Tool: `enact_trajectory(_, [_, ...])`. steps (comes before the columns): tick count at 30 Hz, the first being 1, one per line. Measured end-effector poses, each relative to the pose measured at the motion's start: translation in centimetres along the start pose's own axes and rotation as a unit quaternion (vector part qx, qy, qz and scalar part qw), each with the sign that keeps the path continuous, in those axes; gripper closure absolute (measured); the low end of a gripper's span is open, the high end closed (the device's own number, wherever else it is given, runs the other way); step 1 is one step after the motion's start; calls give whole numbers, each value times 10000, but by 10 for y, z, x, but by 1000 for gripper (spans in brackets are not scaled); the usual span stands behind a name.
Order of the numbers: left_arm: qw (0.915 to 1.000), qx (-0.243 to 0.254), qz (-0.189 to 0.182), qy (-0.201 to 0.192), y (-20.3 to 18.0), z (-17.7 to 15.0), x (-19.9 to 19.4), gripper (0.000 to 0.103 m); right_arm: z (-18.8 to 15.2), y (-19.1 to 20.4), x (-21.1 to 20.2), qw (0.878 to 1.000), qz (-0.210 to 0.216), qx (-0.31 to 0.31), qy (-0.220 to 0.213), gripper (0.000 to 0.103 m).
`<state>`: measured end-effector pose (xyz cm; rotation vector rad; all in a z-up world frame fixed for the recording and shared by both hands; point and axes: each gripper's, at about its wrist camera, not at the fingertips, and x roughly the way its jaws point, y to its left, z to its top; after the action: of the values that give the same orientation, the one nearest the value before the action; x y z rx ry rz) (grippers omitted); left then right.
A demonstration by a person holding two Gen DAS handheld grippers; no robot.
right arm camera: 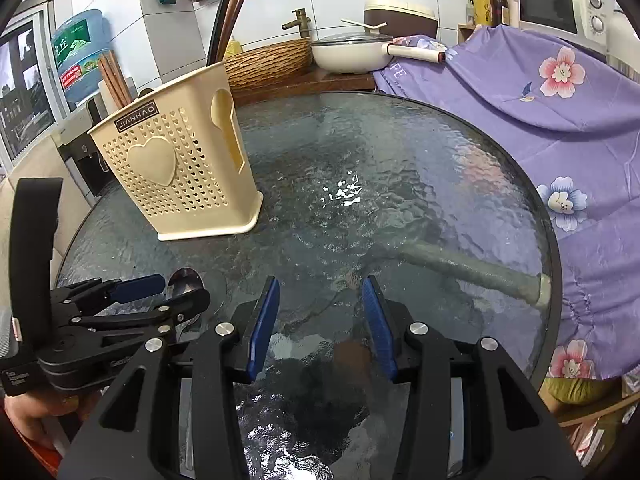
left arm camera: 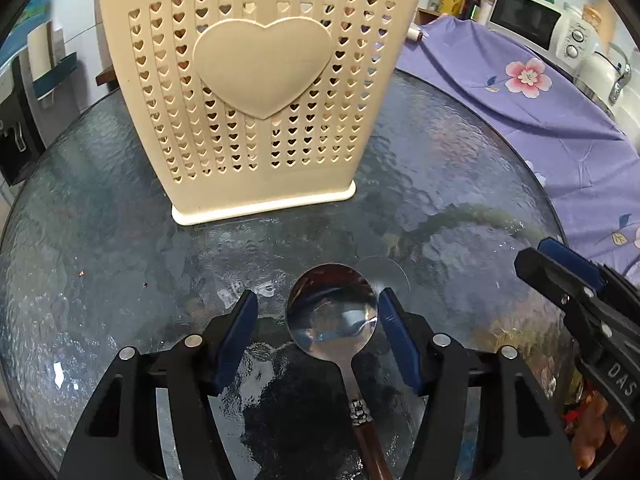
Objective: Organize utensils
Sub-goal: 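Grasp the brown-handled silver spoon on the table with the left gripper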
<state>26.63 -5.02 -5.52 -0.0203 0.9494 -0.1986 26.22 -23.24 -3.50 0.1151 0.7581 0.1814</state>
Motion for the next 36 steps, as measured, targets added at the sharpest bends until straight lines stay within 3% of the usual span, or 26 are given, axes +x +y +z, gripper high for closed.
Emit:
enact_trajectory(7, [10000,-54,-32,26,-7,2,3,43,-3,0,2,10000,-23,24,49,59])
enact_trajectory(9, [10000,-67,-1,-10,-7,1,3,46,-4,1,4,10000,-21,12,68,59])
enact_trajectory(11, [10000,-77,-17,-19,-8,1,3,58,-4,3,5,10000,-21,9,82,59])
enact_trajectory(19, [9997,-217,-123,-22,9,-2,-3,58,-9,16,10,9996,112,-88,229,59])
enact_trajectory(29, [9982,-586,19,-101,57,-10,-17,58,-18,62,33,9938,611,-535,761,59])
enact_trajectory(36, [9979,-632,-3,-120,65,-9,-19,58,-17,85,49,9915,503,-754,935,59])
